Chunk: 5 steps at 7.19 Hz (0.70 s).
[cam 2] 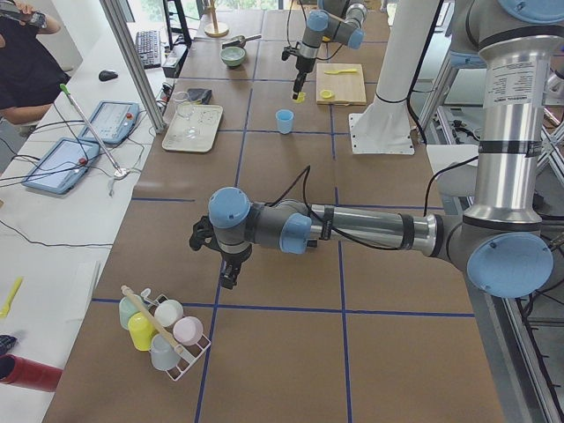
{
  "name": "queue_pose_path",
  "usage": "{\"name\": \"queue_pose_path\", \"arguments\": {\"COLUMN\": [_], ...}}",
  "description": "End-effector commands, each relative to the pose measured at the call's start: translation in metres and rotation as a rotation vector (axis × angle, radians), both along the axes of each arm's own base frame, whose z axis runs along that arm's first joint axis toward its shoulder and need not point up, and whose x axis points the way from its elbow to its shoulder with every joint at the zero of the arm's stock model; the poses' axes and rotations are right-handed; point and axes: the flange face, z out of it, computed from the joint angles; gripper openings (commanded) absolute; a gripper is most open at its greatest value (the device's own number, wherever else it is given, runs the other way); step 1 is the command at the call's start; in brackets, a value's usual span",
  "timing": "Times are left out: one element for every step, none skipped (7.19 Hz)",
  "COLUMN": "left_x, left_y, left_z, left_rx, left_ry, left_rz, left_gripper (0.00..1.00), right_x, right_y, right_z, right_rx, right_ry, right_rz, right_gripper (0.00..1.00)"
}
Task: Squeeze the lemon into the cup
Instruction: 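Carry the lemon slice with the right gripper over the blue cup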
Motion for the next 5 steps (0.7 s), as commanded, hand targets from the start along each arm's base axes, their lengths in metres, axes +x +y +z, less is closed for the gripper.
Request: {"name": "queue_pose_path", "arguments": {"left_x": [0.000, 0.000, 0.000, 0.000, 0.000], "left_y": [0.000, 0.000, 0.000, 0.000, 0.000], "left_z": [0.000, 0.000, 0.000, 0.000, 0.000], "left_rx": [0.000, 0.000, 0.000, 0.001, 0.000], "left_ry": [0.000, 0.000, 0.000, 0.000, 0.000], "left_rz": [-0.001, -0.001, -0.001, 0.000, -0.001], "left_gripper": [1.00, 1.00, 1.00, 1.00, 1.00], "right_x": [-0.041, -0.049, -0.053, -0.053, -0.053], "right_y": [-0.029, -0.035, -0.037, -0.037, -0.037], "right_z": [-0.029, -0.030, -0.024, -0.023, -0.019], "right_rx": [-0.012, -0.015, -0.021, -0.022, -0.023], "right_ry": [0.005, 0.017, 0.030, 0.031, 0.037], "right_rz": [0.023, 0.025, 0.025, 0.024, 0.021], "right_gripper": [0.61, 0.61, 0.61, 0.61, 0.64]}}
